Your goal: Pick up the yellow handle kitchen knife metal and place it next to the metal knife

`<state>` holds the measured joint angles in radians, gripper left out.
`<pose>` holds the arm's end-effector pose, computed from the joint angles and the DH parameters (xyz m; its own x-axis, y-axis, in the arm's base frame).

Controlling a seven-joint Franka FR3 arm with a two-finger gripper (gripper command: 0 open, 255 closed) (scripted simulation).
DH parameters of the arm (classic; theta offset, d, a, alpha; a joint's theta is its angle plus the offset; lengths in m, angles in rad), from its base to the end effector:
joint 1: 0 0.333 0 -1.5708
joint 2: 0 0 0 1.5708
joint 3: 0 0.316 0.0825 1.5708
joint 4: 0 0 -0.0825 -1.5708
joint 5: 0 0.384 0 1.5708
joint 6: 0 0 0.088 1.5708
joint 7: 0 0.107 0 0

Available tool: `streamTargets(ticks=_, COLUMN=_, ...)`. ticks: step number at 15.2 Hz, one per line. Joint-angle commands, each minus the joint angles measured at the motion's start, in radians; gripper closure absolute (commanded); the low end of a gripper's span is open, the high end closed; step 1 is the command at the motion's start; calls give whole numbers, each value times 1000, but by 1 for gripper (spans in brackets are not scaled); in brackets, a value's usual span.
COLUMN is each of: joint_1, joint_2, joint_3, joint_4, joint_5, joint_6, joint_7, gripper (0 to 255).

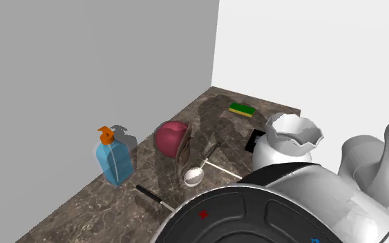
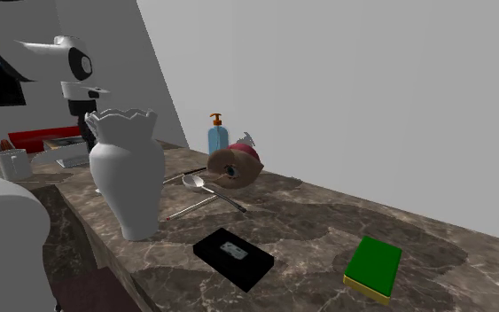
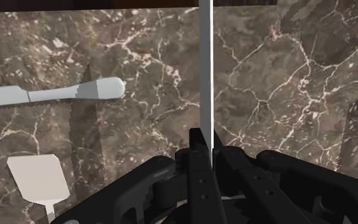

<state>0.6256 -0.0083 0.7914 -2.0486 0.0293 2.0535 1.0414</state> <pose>0.0820 0.5432 0.4423 0.9350 0.3544 -0.0121 0.3541 -0.9350 -0.0194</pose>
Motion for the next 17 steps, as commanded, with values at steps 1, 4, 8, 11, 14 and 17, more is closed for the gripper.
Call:
streamTargets(ticks=1, joint_1=4, joint_2=19, joint_3=4, joint_4=-10, joint_5=-15, joint_6=24, joint_7=16, gripper=255)
streamTargets(ticks=4, joint_1=6, joint_2=40, joint_3=6, joint_4=-34, joint_5=-32, joint_6=63, joint_7=27, gripper=255)
streamTargets(ticks=8, joint_1=11, joint_2=71, joint_3=6, joint_4=-64, joint_5=-59, joint_6=114, joint_7=46, gripper=255)
streamTargets(ticks=11, joint_1=15, joint_2=98, joint_3=4, joint_4=-83, joint_5=-83, joint_6=152, joint_7=63, gripper=255)
streamTargets(ticks=14, joint_1=21, joint_2=126, joint_3=0, joint_4=-101, joint_5=-110, joint_6=189, joint_7=81, gripper=255)
streamTargets(ticks=17, joint_1=28, joint_2=156, joint_3=-7, joint_4=-117, joint_5=-140, joint_6=226, joint_7=102, gripper=255)
